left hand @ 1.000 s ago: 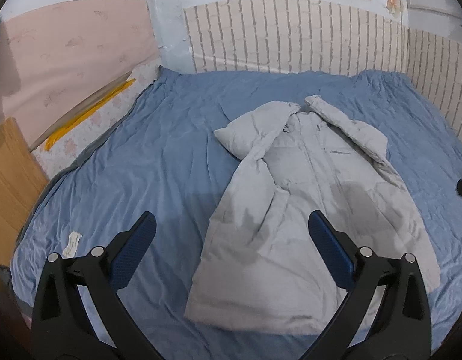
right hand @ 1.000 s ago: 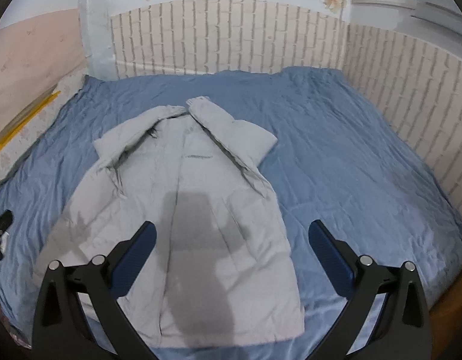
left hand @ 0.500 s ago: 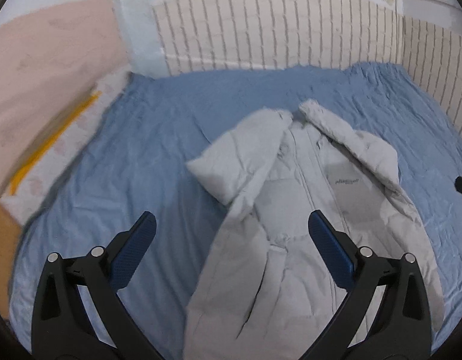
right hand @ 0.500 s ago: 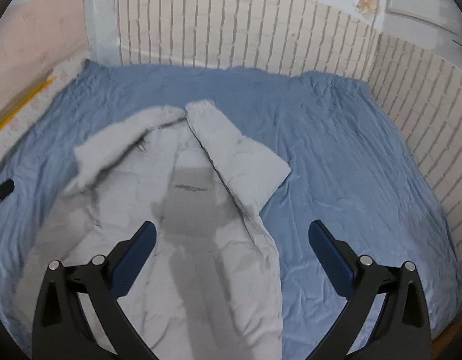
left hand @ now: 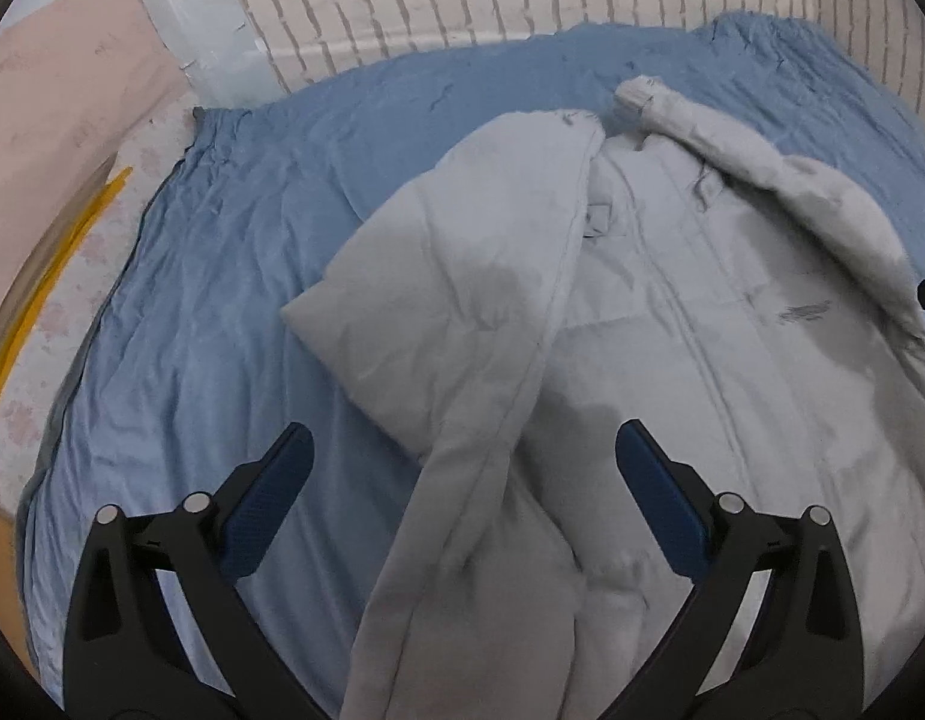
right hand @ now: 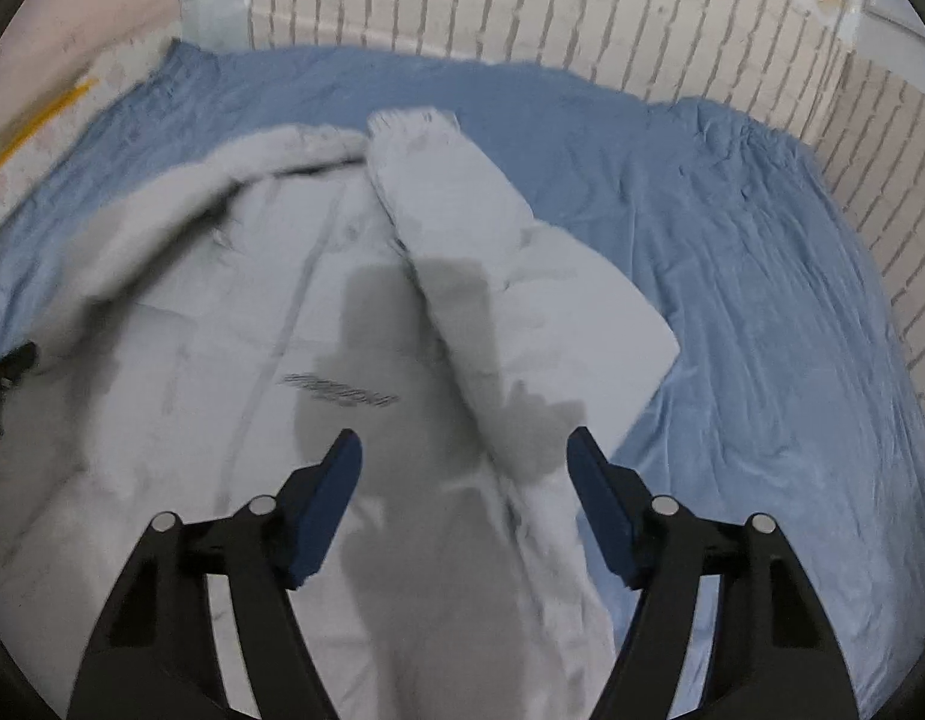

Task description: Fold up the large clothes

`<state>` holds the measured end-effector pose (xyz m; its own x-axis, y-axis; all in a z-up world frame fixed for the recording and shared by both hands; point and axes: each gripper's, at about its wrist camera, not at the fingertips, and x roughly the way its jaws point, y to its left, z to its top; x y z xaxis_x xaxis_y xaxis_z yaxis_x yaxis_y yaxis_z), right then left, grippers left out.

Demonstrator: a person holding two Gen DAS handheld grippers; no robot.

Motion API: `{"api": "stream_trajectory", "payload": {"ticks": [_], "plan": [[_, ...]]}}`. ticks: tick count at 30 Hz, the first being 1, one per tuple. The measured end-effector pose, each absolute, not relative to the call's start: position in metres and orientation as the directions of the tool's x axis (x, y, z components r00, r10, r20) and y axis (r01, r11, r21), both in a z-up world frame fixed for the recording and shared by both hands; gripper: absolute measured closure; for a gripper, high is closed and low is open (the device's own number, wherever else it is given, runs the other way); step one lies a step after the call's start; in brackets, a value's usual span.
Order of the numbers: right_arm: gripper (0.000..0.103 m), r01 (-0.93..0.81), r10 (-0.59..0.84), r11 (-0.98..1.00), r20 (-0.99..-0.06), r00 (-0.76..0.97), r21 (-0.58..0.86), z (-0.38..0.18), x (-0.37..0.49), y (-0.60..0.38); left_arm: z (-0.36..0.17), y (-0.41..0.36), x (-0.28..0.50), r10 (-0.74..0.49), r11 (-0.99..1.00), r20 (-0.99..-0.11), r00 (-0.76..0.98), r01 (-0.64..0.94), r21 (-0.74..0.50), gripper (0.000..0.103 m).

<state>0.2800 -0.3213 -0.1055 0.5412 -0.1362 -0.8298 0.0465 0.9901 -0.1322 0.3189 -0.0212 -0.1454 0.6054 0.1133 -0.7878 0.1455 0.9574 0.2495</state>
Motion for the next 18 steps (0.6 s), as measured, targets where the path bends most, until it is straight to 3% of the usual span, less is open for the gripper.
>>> {"api": "stream_trajectory", "payload": {"ticks": [1,4,7,9,10,12,15,18], "plan": [[0.032,0.043,-0.155,0.987,-0.834,0.529,-0.156,-0.116,0.291,-0.323,-0.151,-0.022,0.326,0.128,0.955,-0.786,0.604,0.14,0.263,0.011],[0.032,0.049,-0.188,0.981,-0.849,0.493,-0.189,-0.137,0.312,-0.329,-0.169,-0.017,0.345,0.179,0.949,-0.805,0.566,0.117,0.293,0.047],[0.033,0.056,-0.261,0.963,-0.855,0.448,-0.265,-0.163,0.326,-0.338,-0.179,0.002,0.353,0.155,0.968,-0.834,0.529,0.086,0.234,0.054],[0.058,0.05,-0.326,0.94,-0.845,0.424,-0.337,-0.171,0.327,-0.342,-0.18,0.014,0.352,0.173,0.968,-0.829,0.532,0.065,0.243,0.065],[0.061,0.052,-0.332,0.938,-0.843,0.422,-0.343,-0.171,0.325,-0.348,-0.181,0.023,0.351,0.191,0.966,-0.828,0.528,0.049,0.254,0.071],[0.079,0.09,-0.32,0.945,-0.841,0.436,-0.313,-0.163,0.316,-0.361,-0.183,0.041,0.351,0.207,0.968,-0.839,0.503,0.019,0.25,0.076],[0.088,0.184,-0.327,0.945,-0.83,0.452,-0.272,-0.145,0.299,-0.388,-0.185,0.072,0.347,0.198,0.975,-0.862,0.467,-0.003,0.222,0.077],[0.09,0.237,-0.353,0.933,-0.82,0.45,-0.272,-0.134,0.277,-0.412,-0.189,0.096,0.34,0.162,0.983,-0.878,0.45,-0.001,0.181,0.077]]}}
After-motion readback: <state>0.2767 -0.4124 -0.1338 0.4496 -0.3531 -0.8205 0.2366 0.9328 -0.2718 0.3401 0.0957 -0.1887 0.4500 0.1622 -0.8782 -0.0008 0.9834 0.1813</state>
